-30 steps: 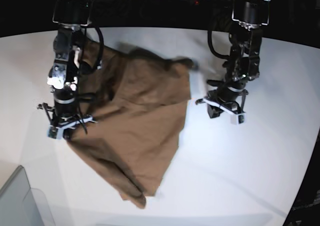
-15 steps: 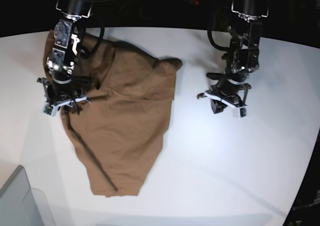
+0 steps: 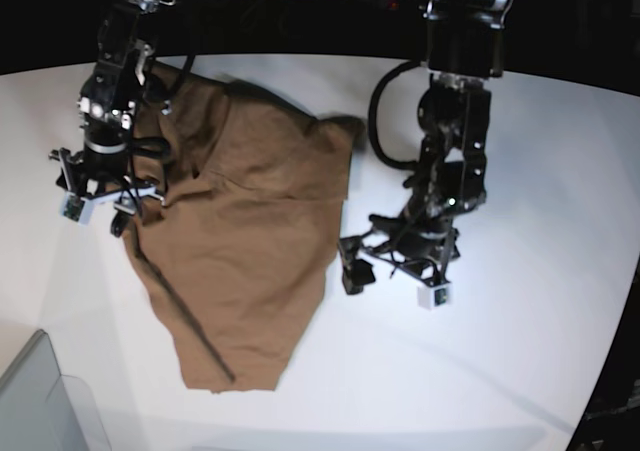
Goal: Layout the t-shirt on the table in an organized manner, then fold the t-shirt properly
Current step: 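Grasp the shirt with the left gripper and pull it away from the right gripper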
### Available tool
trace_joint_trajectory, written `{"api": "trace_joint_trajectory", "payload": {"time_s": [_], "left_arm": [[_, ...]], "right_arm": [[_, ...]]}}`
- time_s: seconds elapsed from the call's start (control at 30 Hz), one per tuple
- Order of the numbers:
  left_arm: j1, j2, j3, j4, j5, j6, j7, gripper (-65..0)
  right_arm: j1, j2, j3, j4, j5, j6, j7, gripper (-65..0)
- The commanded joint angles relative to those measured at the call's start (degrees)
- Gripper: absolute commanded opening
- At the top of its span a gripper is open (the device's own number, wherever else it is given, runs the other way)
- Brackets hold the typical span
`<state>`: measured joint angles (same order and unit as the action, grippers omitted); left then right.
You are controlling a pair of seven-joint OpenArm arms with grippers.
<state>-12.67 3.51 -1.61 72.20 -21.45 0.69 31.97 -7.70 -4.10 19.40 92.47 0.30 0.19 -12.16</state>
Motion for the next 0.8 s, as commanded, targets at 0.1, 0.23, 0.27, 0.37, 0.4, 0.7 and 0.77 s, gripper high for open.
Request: {"api": "trace_joint_trajectory", "payload": {"time_s": [0.1, 0.23, 0.27, 0.37, 0.4, 0.7, 0.77], "left_arm": [[-8.2, 1.6, 5.9, -10.0, 2.2, -0.5, -3.5, 0.0], [-13.2, 2.1, 13.3, -20.8, 2.0, -0.3, -13.4, 0.0], [-14.5, 2.3, 14.5, -23.6, 2.0, -0.1, -15.4, 0.0], [-17.4, 3.6, 15.7, -30.8, 1.9, -0.2, -18.9, 0.0], [-18.1, 4.1, 15.7, -33.5, 1.9, -0.4, -19.8, 0.0], [-22.3, 5.5, 16.0, -47.9, 2.4, -0.6, -27.9, -14.8], [-22.3, 5.5, 16.0, -47.8, 2.4, -0.6, -28.2, -30.9]], "right_arm": [[-1.7, 0.1, -0.2, 2.3, 0.0, 0.3, 1.6, -28.4], [-3.3, 0.1, -0.2, 2.5, 0.0, 0.3, 1.6, -28.4], [-3.6, 0.2, -0.1, 2.5, 0.0, 0.3, 1.6, -28.4], [-4.5, 0.2, -0.1, 2.6, 0.0, 0.3, 1.6, -28.4], [-5.1, 0.2, 0.0, 2.6, 0.0, 0.3, 1.6, -28.4], [-8.0, 0.2, 0.3, 5.3, 0.0, 0.3, 1.7, -28.4], [-8.9, 0.2, 0.0, 6.1, 0.0, 0.3, 1.7, -28.4]]}}
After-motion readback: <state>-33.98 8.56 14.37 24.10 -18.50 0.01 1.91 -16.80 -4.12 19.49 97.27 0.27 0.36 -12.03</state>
